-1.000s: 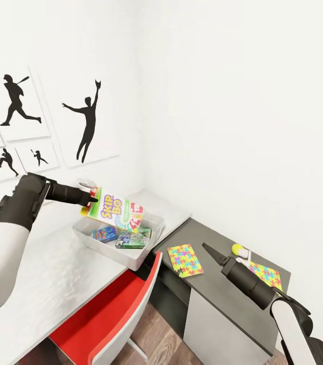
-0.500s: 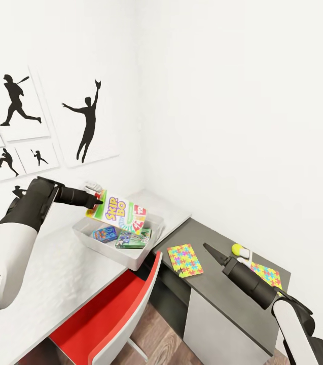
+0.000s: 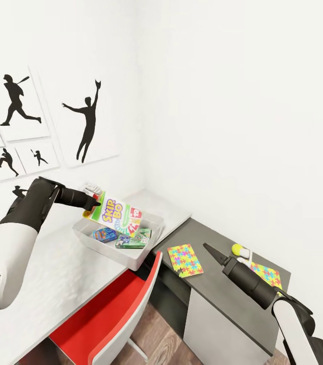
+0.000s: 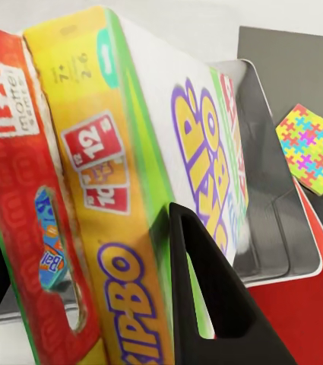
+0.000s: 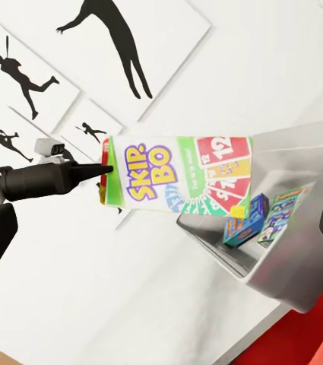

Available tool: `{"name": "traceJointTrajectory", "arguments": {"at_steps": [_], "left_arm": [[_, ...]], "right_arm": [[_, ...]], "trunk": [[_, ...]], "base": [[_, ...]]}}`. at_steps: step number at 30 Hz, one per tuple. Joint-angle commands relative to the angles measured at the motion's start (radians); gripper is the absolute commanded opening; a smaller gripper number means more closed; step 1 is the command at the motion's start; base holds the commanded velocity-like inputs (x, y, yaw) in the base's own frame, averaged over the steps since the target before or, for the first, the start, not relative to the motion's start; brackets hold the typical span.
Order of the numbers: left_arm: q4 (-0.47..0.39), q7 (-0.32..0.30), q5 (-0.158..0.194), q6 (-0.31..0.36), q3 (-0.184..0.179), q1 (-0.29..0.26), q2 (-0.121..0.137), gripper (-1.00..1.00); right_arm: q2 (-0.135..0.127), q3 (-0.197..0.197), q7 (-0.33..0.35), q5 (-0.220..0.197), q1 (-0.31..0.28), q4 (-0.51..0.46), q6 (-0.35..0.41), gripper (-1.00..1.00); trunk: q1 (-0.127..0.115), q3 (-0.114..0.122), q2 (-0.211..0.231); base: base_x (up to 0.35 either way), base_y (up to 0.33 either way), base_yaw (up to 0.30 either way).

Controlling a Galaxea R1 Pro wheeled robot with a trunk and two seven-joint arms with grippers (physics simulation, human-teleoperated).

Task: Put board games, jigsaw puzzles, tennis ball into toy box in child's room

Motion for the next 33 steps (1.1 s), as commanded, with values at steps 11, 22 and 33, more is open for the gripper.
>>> {"name": "traceJointTrajectory", "arguments": {"at_steps": [11, 22, 33], "left_arm": [[-0.001, -0.011, -0.006, -0.035, -0.003, -0.001, 0.0, -1.0], [-0.001, -0.013, -0.006, -0.041, -0.003, -0.001, 0.0, -1.0], [-0.001, -0.014, -0.006, -0.042, -0.003, -0.001, 0.0, -1.0]], "right_arm": [[0.0, -0.001, 0.0, -0.006, -0.001, 0.0, 0.008, 1.0], [0.0, -0.001, 0.0, -0.006, -0.001, 0.0, 0.007, 1.0], [0.0, -0.001, 0.0, -0.006, -0.001, 0.0, 0.007, 1.0]], "trunk": [[0.001, -0.002, -0.002], [0.001, -0.01, -0.002], [0.001, -0.01, -0.002]], "base": [[0.0, 0.0, 0.0], [0.096, 0.033, 0.053], [0.099, 0.007, 0.004]]}}
